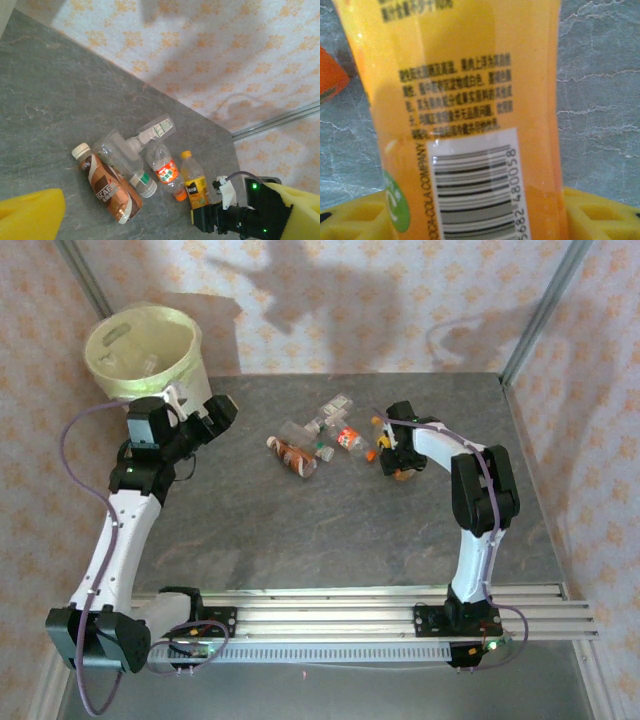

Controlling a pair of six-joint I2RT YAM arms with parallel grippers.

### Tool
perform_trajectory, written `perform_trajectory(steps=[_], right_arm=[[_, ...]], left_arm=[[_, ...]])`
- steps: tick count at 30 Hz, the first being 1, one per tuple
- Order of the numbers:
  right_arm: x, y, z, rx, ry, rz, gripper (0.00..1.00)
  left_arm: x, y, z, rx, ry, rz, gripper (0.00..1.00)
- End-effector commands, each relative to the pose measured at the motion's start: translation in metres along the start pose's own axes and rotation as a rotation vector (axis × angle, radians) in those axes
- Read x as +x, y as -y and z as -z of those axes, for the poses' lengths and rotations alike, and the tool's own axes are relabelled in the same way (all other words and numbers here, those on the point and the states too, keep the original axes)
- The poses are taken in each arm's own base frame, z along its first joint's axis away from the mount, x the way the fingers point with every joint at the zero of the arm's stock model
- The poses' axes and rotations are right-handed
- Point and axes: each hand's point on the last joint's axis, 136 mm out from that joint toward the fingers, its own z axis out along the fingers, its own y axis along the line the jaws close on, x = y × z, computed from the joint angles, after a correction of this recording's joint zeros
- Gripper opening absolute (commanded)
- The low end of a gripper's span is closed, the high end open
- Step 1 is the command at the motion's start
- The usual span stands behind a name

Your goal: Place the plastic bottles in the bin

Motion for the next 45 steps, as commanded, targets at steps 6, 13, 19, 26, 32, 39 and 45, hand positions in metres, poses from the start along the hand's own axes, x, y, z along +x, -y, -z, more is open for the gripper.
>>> perform_trajectory(steps=[6, 13, 19, 26, 32, 39, 45], right_arm=[[0.000, 0.007, 0.028, 0.025, 0.095, -0.112, 0.49], [0.000, 0.008, 0.058, 0.016, 0.205, -0.158, 0.44], [-0.003, -0.010, 0.092, -0.071, 0.341, -0.196, 0.41], [-0.008, -0.043, 0.127, -0.207, 0.465, -0.208, 0.39], [-0.014, -0.084, 0.159, -0.378, 0.553, -0.150, 0.38], [-0.014, -0.148, 0.210, -0.706, 0.666, -0.046, 0.37], [-0.019, -0.180, 0.234, -0.849, 0.692, 0.007, 0.36]], left_arm=[[0.003, 0.011, -0.008, 0.065, -0.001, 0.004, 1.00], [0.016, 0.027, -0.027, 0.162, -0.111, 0.034, 1.00], [0.026, 0.053, -0.038, 0.230, -0.125, -0.015, 1.00], [0.046, 0.079, -0.049, 0.276, -0.172, -0.066, 1.00], [0.062, 0.106, -0.056, 0.382, -0.226, -0.070, 1.00], [0.075, 0.157, -0.074, 0.567, -0.280, -0.042, 1.00], [0.096, 0.173, -0.092, 0.570, -0.338, -0.085, 1.00]])
